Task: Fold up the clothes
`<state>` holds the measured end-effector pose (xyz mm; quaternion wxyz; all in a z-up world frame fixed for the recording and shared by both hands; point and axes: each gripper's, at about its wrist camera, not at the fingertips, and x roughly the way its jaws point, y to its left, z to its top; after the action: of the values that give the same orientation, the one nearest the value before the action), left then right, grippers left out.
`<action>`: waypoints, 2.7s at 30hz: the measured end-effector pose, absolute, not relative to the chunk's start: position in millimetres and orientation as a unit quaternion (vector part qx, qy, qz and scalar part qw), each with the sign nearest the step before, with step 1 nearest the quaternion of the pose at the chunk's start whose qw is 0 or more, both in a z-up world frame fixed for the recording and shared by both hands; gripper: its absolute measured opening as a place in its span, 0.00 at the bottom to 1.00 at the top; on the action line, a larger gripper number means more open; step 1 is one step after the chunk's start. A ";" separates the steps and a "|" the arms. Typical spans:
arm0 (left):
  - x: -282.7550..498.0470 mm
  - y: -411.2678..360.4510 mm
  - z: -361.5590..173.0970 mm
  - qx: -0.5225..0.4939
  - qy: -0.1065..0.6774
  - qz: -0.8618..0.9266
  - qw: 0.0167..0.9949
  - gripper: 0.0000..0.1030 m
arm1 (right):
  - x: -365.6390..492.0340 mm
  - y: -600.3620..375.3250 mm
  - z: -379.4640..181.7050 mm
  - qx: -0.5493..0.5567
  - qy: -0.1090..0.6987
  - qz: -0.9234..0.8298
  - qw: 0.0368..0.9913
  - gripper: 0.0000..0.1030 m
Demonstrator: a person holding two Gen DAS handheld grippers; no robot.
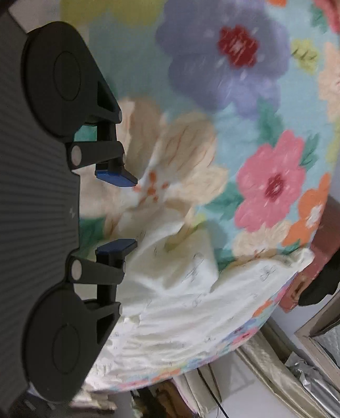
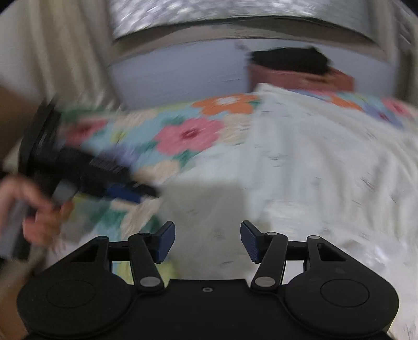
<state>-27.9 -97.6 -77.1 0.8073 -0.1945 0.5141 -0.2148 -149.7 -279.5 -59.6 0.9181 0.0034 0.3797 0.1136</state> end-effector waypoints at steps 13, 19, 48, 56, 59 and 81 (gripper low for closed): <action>-18.0 -128.4 -85.7 -0.144 0.474 -0.223 0.840 0.00 | -139.6 -268.8 -81.0 -0.069 0.377 0.102 0.918 0.00; -25.7 -124.3 -54.1 -0.188 0.417 -0.275 0.846 0.02 | -139.4 -337.6 -77.9 0.059 0.377 0.048 0.923 0.00; -93.7 -161.0 -100.2 -0.335 0.501 -0.287 0.744 0.66 | -144.3 -425.0 -108.6 0.265 0.382 -0.031 0.885 0.00; -102.5 -212.3 -85.7 -0.081 0.417 -0.302 0.853 0.66 | -158.8 -431.1 -90.1 0.307 0.347 0.002 0.886 0.01; -99.9 -225.6 -92.7 -0.051 0.412 -0.304 0.857 0.64 | -158.8 -431.0 -88.3 0.308 0.342 0.009 0.888 0.01; -118.2 -141.7 -28.0 0.075 0.306 -0.146 0.938 0.05 | -170.2 -331.7 -95.4 0.107 0.455 0.120 0.876 0.60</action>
<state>-118.2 -141.7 -28.0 0.9379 0.0751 0.3058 -0.1457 -170.2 -331.7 -95.4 0.8758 0.1067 0.4552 0.1200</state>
